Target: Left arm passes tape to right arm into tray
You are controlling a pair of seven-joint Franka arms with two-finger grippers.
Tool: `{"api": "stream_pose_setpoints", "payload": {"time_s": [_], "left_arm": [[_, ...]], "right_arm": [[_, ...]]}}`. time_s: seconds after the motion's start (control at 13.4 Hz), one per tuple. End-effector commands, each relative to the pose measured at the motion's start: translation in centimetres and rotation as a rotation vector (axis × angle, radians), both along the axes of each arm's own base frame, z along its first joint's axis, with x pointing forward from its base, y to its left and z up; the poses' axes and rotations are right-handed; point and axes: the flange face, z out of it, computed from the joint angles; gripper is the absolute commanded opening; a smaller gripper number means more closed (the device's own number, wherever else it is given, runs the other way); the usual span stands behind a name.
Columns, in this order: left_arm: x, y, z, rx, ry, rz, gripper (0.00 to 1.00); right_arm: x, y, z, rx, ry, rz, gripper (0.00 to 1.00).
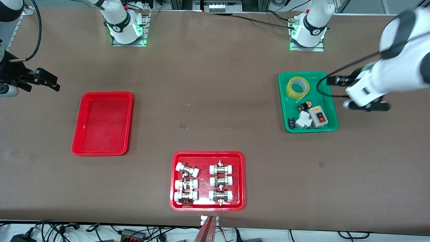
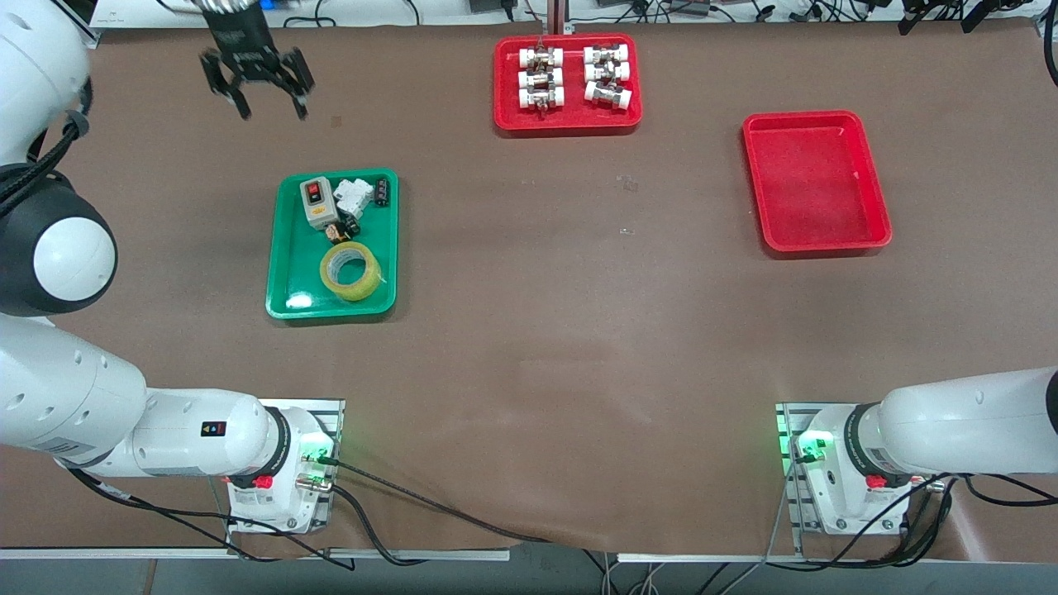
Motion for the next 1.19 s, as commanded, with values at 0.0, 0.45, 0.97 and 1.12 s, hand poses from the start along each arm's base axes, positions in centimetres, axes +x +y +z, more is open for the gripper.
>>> {"api": "stream_pose_setpoints", "payload": {"time_s": [0.0, 0.45, 0.97, 1.12], "left_arm": [[-4.0, 0.4, -7.5, -0.025, 0.025, 0.042, 1.0], [-10.7, 3.9, -21.4, -0.051, 0.025, 0.183, 1.0], [-13.0, 3.9, -25.6, -0.069, 0.097, 0.215, 0.66], [-13.0, 4.1, -25.6, -0.079, 0.095, 0.201, 0.31]], "right_arm": [[-0.3, 0.0, 0.1, 0.004, 0.0, 0.003, 1.0], [-0.1, 0.0, -0.2, 0.002, 0.0, 0.004, 1.0], [0.2, -0.2, -0.1, 0.003, -0.001, -0.001, 1.0], [0.2, -0.3, -0.1, 0.007, -0.001, -0.002, 1.0]]}}
